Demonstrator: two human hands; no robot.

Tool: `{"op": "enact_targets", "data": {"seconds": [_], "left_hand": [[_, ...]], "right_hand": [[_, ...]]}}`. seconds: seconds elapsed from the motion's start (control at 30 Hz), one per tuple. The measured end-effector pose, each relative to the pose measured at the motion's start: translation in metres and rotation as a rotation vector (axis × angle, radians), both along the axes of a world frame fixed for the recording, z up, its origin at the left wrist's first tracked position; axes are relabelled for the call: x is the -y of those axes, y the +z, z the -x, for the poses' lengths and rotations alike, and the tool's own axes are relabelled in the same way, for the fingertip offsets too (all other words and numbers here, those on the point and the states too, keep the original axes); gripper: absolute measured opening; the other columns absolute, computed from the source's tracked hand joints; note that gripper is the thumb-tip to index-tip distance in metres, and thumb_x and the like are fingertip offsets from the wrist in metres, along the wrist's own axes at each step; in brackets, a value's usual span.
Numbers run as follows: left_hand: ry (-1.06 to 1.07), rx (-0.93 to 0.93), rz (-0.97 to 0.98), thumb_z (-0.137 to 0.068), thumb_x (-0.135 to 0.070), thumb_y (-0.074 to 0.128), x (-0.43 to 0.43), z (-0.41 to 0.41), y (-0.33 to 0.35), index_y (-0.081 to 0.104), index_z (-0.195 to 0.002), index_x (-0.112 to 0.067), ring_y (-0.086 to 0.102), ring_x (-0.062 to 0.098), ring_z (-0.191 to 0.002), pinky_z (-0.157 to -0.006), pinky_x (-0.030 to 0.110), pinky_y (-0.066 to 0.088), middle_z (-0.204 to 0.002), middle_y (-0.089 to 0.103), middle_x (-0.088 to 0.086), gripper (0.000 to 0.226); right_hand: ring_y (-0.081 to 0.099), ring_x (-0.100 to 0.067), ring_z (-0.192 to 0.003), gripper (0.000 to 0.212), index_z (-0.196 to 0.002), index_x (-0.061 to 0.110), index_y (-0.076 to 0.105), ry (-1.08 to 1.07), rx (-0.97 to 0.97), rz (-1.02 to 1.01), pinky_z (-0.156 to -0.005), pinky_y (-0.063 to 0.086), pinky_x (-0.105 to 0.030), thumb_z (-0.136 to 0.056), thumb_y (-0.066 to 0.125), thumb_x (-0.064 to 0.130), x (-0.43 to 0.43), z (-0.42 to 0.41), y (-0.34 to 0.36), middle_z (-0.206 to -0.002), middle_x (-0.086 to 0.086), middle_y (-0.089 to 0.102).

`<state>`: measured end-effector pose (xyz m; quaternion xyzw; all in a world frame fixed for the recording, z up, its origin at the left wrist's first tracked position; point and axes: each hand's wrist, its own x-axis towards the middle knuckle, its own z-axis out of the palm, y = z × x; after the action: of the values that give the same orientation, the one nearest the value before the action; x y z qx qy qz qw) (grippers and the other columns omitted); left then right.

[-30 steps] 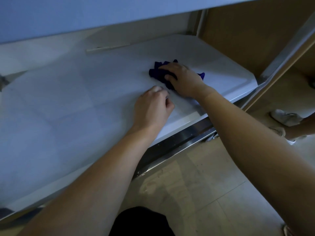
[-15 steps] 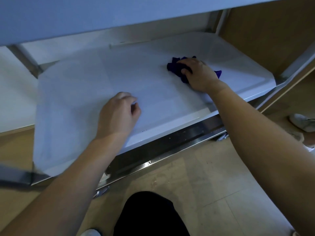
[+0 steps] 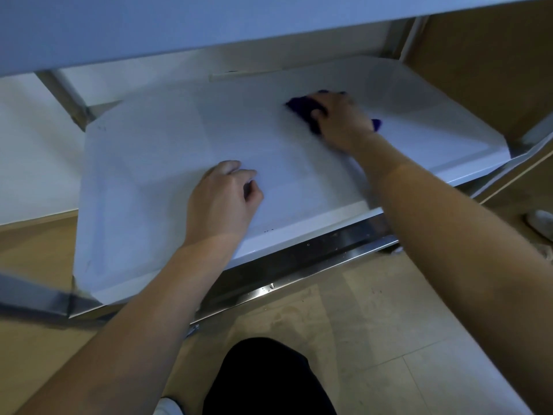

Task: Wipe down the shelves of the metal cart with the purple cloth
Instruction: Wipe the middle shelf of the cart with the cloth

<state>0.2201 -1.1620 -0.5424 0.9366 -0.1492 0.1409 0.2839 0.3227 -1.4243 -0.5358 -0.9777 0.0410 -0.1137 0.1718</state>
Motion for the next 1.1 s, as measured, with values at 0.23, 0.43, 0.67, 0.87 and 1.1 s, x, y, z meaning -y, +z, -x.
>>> {"op": "enact_targets", "data": {"seconds": [0.23,0.43,0.67,0.87,1.1], "left_hand": [[-0.005,0.049,-0.027,-0.08,-0.014,0.063,0.001,0.001,0.001,0.074,-0.083,-0.01,0.065,0.026,-0.099,-0.077,0.031,0.05,-0.112,0.068,0.008,0.012],[-0.055,0.045,-0.054,-0.085,-0.022,0.065,-0.007,0.0,0.002,0.075,-0.105,-0.019,0.064,0.024,-0.105,-0.086,0.034,0.05,-0.121,0.066,0.006,0.023],[-0.045,0.073,0.002,-0.079,-0.016,0.064,-0.006,0.0,0.002,0.077,-0.09,-0.014,0.067,0.026,-0.095,-0.081,0.032,0.052,-0.108,0.07,0.007,0.017],[-0.07,0.097,-0.066,-0.079,-0.015,0.066,-0.009,-0.001,0.001,0.075,-0.085,-0.011,0.066,0.025,-0.091,-0.078,0.033,0.053,-0.101,0.07,0.008,0.012],[-0.081,0.076,-0.091,-0.089,-0.028,0.06,-0.012,-0.004,0.002,0.076,-0.093,-0.013,0.064,0.022,-0.092,-0.082,0.026,0.048,-0.109,0.067,0.002,0.022]], "right_hand": [[0.039,-0.035,-0.131,0.038,-0.135,0.025,0.047,-0.384,-0.072,-0.001,-0.104,0.039,-0.049,-0.099,0.035,0.027,-0.022,-0.04,0.004,-0.143,-0.012,0.044],[0.048,-0.023,-0.125,0.04,-0.14,0.029,0.047,0.34,-0.055,0.016,-0.099,0.045,-0.043,-0.101,0.038,0.029,-0.118,-0.049,0.004,-0.141,0.001,0.05],[0.053,-0.034,-0.118,0.037,-0.132,0.023,0.053,-0.096,0.016,0.051,-0.094,0.048,-0.045,-0.099,0.037,0.028,-0.009,-0.074,-0.003,-0.132,-0.011,0.057],[0.04,-0.037,-0.131,0.035,-0.132,0.02,0.051,-0.314,-0.047,0.065,-0.108,0.036,-0.054,-0.1,0.039,0.025,-0.045,-0.102,0.004,-0.138,-0.015,0.048],[0.05,-0.024,-0.124,0.039,-0.139,0.023,0.049,0.494,-0.07,-0.011,-0.103,0.04,-0.037,-0.101,0.043,0.024,-0.151,-0.088,0.012,-0.14,-0.005,0.053]]}}
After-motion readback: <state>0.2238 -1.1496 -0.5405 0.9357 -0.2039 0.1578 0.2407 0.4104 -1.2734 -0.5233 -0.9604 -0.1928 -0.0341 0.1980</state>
